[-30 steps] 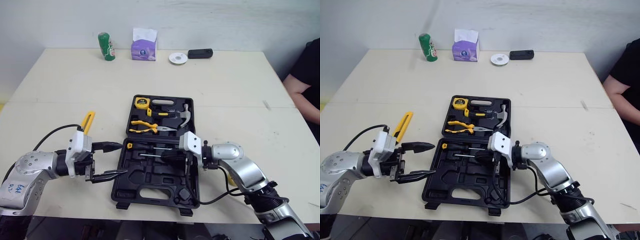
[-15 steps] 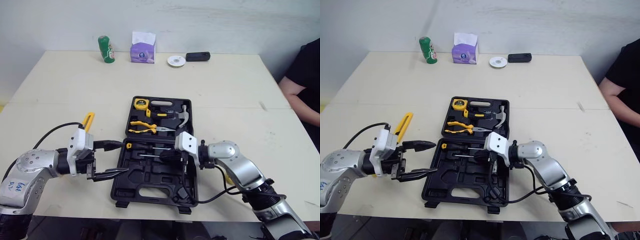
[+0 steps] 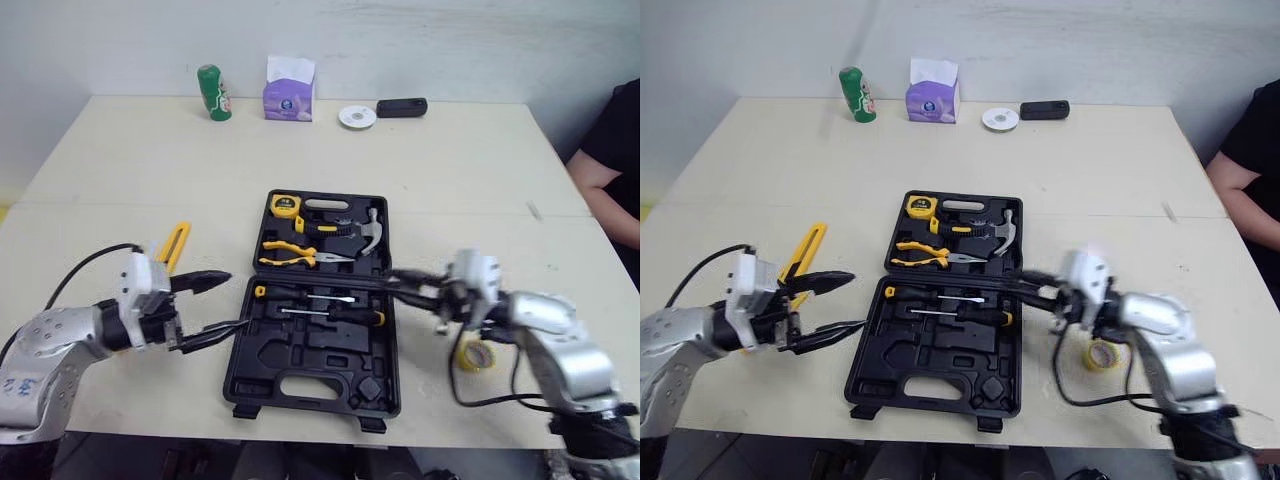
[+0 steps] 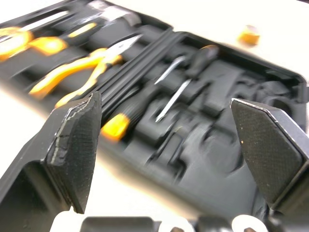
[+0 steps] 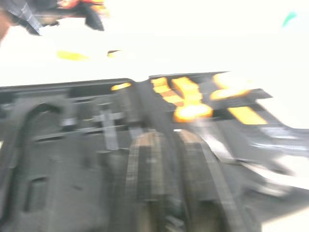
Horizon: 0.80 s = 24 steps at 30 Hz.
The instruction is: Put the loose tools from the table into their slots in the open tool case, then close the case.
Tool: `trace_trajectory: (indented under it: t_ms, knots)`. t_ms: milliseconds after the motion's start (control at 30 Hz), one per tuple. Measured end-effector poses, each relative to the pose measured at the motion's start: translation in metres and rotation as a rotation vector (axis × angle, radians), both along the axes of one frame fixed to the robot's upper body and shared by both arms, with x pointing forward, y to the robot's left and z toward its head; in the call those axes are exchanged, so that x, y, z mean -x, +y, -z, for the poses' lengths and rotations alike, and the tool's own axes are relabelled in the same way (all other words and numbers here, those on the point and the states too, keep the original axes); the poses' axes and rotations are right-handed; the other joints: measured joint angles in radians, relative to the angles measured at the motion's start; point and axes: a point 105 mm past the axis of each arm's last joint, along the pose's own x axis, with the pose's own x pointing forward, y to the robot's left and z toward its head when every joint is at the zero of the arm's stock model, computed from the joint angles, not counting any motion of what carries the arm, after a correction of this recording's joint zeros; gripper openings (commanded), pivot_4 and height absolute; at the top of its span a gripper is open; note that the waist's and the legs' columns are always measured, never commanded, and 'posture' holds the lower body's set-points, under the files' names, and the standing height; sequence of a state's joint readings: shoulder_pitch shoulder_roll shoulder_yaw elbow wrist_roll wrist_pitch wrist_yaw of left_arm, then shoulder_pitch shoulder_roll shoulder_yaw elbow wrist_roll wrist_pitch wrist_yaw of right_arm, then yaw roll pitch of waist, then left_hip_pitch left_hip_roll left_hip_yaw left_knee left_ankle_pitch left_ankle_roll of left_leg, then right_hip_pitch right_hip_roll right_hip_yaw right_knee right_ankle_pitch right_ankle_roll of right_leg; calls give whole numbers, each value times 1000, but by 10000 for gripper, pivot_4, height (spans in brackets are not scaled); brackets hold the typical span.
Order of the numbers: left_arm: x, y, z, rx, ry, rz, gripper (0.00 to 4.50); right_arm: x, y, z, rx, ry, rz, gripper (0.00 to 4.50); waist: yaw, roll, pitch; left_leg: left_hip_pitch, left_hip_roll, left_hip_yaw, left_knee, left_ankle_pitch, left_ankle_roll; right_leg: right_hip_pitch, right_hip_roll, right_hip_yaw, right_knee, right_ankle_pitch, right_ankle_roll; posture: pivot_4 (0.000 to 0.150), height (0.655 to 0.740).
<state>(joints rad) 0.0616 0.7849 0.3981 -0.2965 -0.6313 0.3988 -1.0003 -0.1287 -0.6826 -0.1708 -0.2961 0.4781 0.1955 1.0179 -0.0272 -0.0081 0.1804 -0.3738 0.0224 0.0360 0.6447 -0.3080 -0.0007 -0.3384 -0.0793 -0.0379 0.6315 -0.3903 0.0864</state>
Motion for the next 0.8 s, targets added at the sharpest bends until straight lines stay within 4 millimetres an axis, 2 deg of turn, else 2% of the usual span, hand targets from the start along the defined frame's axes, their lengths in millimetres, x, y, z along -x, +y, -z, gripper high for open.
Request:
trace_trajectory:
  t_ms: [67, 100, 133, 333, 367, 433, 467, 567, 667, 733, 800]
  knots:
    - [1, 21, -2, 6, -11, -87, 45000, 3, -23, -3, 29, -17, 80, 34527, 0, 0, 0, 0, 0, 0, 0, 0, 1, 0, 0, 0, 0, 0, 0, 1500, 7400]
    - [2, 37, -3, 8, -30, -149, 45000, 5, -42, -6, 62, -51, 143, 40629, 0, 0, 0, 0, 0, 1, 1, -1, 2, 1, 0, 0, -1, 0, 0, 1500, 7400]
    - [2, 44, -4, 6, -36, -173, 45000, 5, -49, -8, 72, -62, 170, 44494, 0, 0, 0, 0, 0, 1, 1, -1, 2, 1, 0, 0, -1, 0, 0, 1500, 7400]
    - [-3, 100, -3, -22, -127, -404, 45000, 18, -125, -5, 154, -99, 439, 44494, 0, 0, 0, 1, -1, 1, 0, -1, 3, 2, -1, 1, -1, 0, 1, 1500, 7400]
    - [-2, 116, -1, -17, -130, -474, 45000, 23, -142, -1, 176, -96, 492, 44494, 0, 0, 0, 1, -1, 1, -1, -2, 4, 2, -1, 1, -2, 0, 1, 1500, 7400]
    - [8, 152, 7, -8, -100, -637, 45000, 38, -191, 5, 220, -81, 653, 44494, -1, 0, 0, 1, -1, 2, -2, -3, 5, 1, -1, 1, -4, 0, 1, 1500, 7400]
    - [19, 177, 14, -3, -74, -747, 45000, 50, -220, 9, 244, -62, 756, 44494, -1, 0, 0, 1, -1, 3, -3, -3, 6, 1, -1, 1, -5, 0, 1, 1500, 7400]
    - [34, 217, 16, 16, -79, -928, 45000, 71, -255, 17, 265, -52, 891, 44494, -5, -3, 2, 2, 0, 4, -3, -3, 6, 1, -1, 2, -5, 0, 1, 1500, 7400]
    - [55, 255, 7, 7, -118, -1110, 45000, 94, -285, 29, 280, -20, 1035, 44494, -8, -5, 3, 4, -1, 4, -5, -4, 6, 1, -2, 2, -3, 0, 0, 1500, 7400]
    - [65, 268, 5, 1, -133, -1180, 45000, 109, -299, 37, 271, 13, 1112, 44494, -8, -4, 3, 5, -1, 4, -7, -3, 5, 1, -3, 3, -3, 1, 0, 1500, 7400]
    - [69, 271, 8, -10, -128, -1200, 45000, 119, -307, 45, 272, 36, 1154, 44494, -7, -3, 2, 6, -1, 5, -9, -2, 4, 0, -3, 4, -3, 1, -1, 1500, 7400]
